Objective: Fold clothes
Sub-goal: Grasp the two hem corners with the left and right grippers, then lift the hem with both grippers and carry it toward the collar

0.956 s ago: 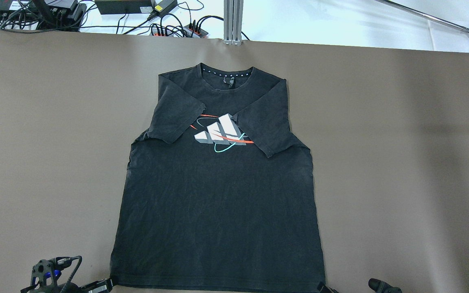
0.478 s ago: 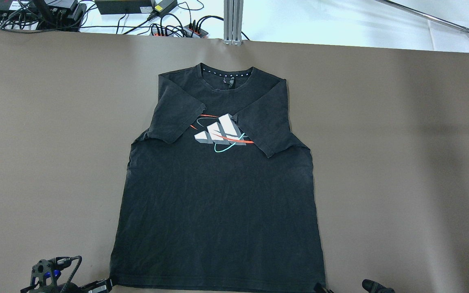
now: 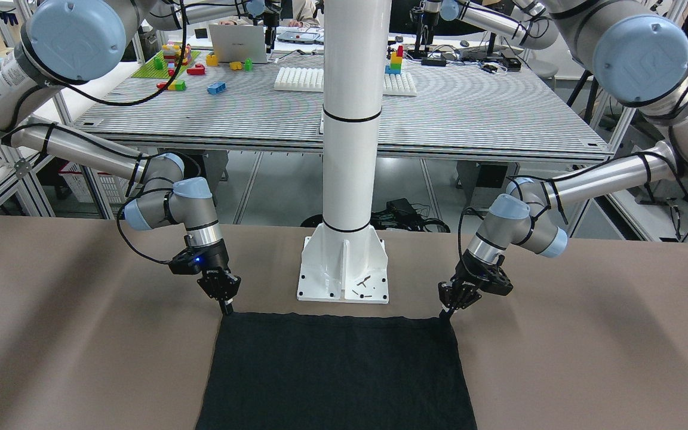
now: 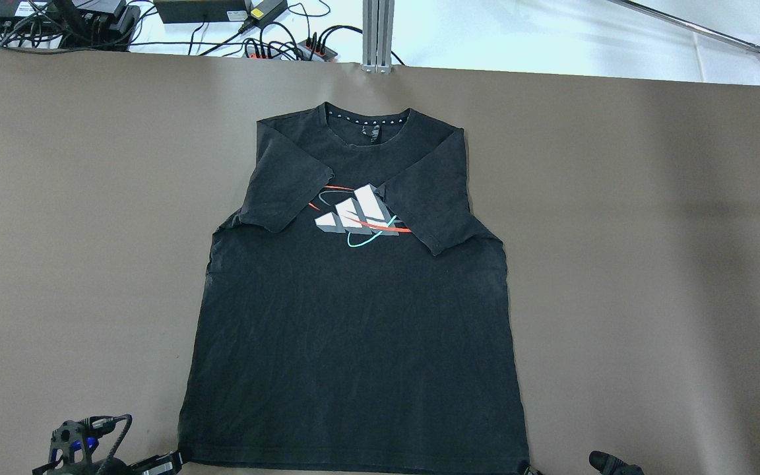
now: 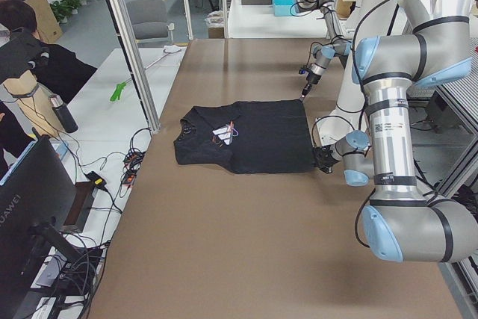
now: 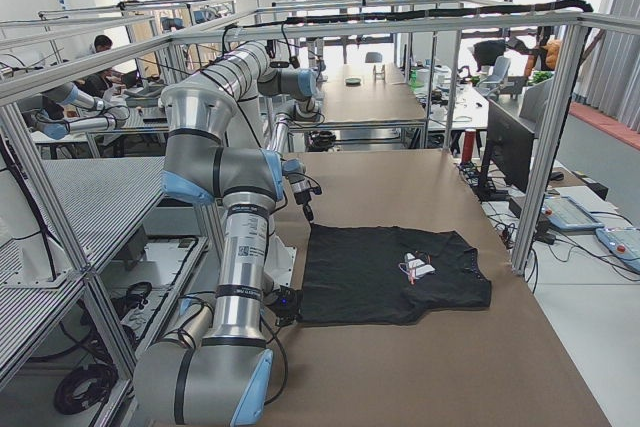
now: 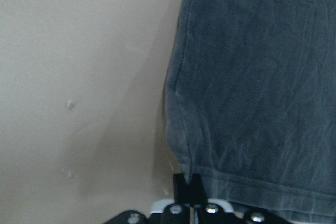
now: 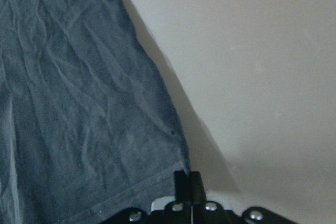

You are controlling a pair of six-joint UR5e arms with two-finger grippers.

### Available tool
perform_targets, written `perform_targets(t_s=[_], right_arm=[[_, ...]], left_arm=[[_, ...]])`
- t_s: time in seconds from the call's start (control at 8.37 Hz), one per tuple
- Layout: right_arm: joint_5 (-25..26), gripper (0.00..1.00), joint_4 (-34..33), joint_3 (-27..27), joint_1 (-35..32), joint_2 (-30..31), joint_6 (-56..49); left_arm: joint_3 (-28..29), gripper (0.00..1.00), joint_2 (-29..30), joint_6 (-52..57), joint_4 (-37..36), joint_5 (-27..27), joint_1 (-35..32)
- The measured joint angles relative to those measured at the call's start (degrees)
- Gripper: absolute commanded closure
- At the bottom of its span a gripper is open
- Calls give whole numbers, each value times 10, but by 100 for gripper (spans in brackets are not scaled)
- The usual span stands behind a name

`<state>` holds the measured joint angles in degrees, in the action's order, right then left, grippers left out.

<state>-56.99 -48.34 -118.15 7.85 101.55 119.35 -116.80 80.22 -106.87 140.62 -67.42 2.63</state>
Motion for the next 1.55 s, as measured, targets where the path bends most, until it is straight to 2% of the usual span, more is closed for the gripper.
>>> perform_targets(t_s=[0.24, 0.48, 0.72, 0.96, 1.19, 1.43, 1.55], right_arm=[[0, 100, -3, -20, -3, 2, -3], [-2, 100, -62, -78, -14, 2, -37], [-4, 100, -122, -155, -41, -3, -121], [-30, 100, -139, -198, -93, -18, -241], [-127, 100, -170, -206, -196, -49, -340], [-256, 100, -262, -204, -314, -113, -404], [-296, 100, -297, -204, -340, -135, -416]], left_arm=[[-23, 100, -4, 2, 0, -2, -3], [-61, 100, -6, 17, -2, -14, -26], [-90, 100, -6, 48, -15, -79, -92], [-112, 100, 23, 103, -100, -189, -200], [-120, 100, 98, 175, -219, -289, -311], [-123, 100, 179, 253, -328, -362, -386], [-125, 100, 202, 280, -368, -417, -413]])
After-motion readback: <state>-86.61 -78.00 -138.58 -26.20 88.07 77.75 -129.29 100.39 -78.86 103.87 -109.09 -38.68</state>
